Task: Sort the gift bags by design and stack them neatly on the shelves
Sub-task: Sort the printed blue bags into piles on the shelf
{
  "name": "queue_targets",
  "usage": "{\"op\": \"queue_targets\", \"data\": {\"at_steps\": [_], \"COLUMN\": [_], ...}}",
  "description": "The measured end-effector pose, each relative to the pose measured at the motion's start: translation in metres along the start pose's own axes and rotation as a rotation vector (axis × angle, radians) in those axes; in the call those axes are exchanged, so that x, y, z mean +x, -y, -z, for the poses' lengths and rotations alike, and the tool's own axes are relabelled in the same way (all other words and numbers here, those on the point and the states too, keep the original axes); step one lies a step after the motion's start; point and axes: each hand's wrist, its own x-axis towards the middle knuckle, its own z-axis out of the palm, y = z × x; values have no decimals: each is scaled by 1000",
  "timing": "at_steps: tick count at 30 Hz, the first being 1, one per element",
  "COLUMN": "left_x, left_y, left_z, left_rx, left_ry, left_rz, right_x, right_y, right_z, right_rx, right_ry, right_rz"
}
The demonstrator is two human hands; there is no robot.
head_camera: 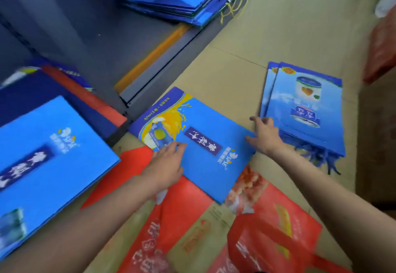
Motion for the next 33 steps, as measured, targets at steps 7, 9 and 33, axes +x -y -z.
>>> {"op": "queue_targets", "data": {"at_steps": [7, 9, 33], "left_x": [-106, -133, -189], "left_y": [75, 96, 91], "left_z": [32, 39, 23], "left_rx": [181, 203, 389], "left_ry": [-493, -545, -600], "left_rz": [-64, 59, -403], "right_x": [-35, -48, -123], "right_y": [115, 148, 99], "right_z": [-16, -21, 0], "right_rx": [153, 313, 848], "right_ry": [103, 145, 570], "right_rz": [238, 282, -130]}}
